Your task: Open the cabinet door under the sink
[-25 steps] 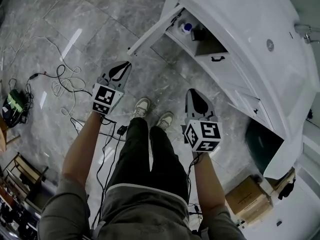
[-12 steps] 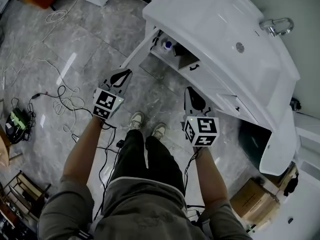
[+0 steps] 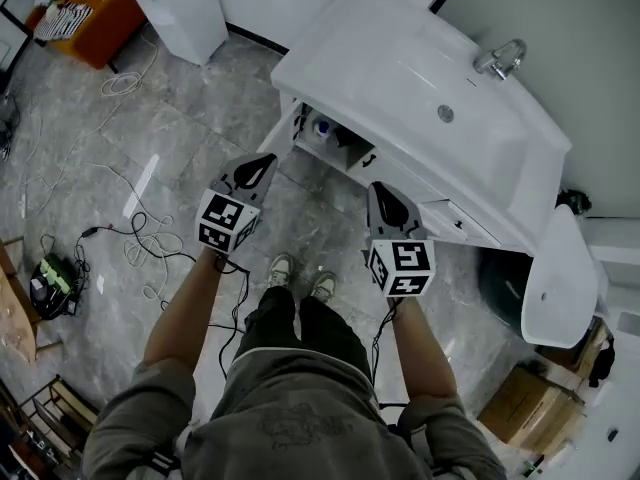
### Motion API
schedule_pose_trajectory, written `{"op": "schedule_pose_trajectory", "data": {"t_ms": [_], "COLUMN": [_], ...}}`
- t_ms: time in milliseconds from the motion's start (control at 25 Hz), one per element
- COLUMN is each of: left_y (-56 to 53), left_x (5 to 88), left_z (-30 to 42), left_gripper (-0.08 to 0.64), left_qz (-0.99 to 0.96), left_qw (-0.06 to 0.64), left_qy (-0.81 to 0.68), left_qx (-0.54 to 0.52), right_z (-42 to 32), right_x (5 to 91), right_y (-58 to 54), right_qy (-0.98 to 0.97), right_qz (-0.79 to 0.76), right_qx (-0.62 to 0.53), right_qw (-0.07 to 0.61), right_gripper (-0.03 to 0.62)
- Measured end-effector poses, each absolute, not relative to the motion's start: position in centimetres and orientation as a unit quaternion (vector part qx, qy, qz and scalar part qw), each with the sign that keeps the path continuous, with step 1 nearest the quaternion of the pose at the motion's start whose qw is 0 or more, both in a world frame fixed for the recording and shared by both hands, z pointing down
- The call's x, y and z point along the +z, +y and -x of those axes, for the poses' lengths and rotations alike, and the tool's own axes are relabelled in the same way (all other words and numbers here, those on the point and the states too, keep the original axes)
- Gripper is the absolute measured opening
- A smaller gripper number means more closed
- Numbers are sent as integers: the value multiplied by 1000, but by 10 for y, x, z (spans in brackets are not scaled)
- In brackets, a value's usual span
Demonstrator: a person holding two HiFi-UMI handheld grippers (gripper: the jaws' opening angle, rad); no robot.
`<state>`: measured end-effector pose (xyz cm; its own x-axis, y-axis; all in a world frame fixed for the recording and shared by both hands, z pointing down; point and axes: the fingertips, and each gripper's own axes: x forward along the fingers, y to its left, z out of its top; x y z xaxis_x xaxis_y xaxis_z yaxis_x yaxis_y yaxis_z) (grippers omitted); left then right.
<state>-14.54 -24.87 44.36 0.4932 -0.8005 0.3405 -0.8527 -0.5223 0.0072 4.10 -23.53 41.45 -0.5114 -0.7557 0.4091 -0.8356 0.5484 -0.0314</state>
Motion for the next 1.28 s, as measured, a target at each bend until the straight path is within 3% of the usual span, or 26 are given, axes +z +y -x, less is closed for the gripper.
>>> {"op": "schedule_pose_trajectory", "data": {"t_ms": [400, 760, 1280], "left_y": [-240, -210, -159], "left_x": [327, 220, 154], "left_z": [97, 42, 26], "left_gripper": [18, 20, 18], "left_qz": [-879, -895, -902], "left_qw": [31, -64, -82], "left_qy": [-459, -425, -418], "left_qx": [129, 121, 70], "right_z": [-81, -115, -138], "right_x": [298, 193, 126], "right_y": [-216, -172, -87], "right_qy": [-865, -866, -853], "right_qz": [-485, -495, -519], "right_qx": [48, -12, -59], "right_qw": [122, 64, 18], "right_gripper": [32, 32, 32]}}
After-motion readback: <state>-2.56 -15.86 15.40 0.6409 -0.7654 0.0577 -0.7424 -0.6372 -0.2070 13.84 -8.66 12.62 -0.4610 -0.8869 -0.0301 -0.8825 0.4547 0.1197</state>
